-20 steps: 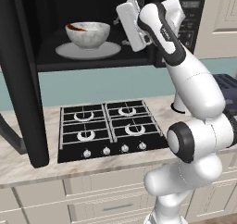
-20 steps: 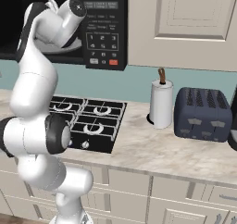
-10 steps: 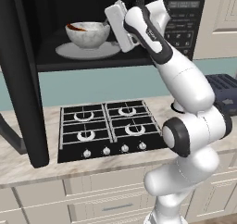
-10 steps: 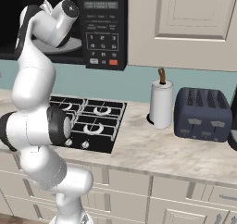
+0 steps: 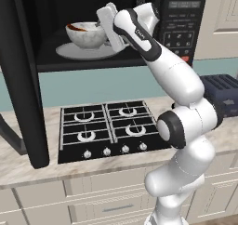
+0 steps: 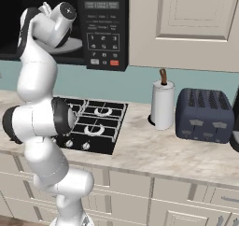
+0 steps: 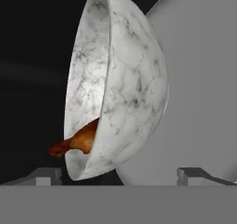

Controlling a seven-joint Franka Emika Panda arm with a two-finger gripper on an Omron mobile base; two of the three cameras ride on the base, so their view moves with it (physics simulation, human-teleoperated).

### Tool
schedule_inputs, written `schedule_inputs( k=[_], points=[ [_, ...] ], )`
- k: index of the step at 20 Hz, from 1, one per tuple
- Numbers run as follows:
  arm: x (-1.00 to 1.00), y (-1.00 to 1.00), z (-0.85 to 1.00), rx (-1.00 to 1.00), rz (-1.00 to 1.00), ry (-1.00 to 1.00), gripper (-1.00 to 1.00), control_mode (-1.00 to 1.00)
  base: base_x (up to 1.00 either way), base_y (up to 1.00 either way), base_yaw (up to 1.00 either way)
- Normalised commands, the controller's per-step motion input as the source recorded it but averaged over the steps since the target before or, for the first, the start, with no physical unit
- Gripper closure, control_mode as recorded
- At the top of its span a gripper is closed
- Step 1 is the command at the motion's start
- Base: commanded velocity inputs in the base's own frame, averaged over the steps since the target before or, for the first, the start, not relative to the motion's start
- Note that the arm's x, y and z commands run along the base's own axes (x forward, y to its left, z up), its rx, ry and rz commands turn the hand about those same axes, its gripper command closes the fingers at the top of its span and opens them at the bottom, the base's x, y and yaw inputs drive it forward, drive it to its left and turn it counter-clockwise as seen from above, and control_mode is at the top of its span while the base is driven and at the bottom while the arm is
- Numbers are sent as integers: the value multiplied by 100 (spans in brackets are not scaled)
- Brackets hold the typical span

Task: The microwave is finished heating the chicken drumstick and avocado. Take the bowl containing the food and place it on the dining counter.

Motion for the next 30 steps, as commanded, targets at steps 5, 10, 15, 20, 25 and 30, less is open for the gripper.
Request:
schedule_inputs(
  k=[5, 10, 15, 20, 25, 30],
  points=[
    [37, 11, -1, -1, 0, 0, -100, -100, 0, 0, 0],
    [33, 4, -3, -1, 0, 0, -100, -100, 0, 0, 0],
    [23, 3, -13, -3, 0, 0, -100, -100, 0, 0, 0],
    [6, 0, -35, -8, 0, 0, 100, -100, 0, 0, 0],
    [0, 0, -47, -10, 0, 0, 100, -100, 0, 0, 0],
    [0, 0, 0, 0, 0, 1, 100, -100, 0, 0, 0]
  ],
)
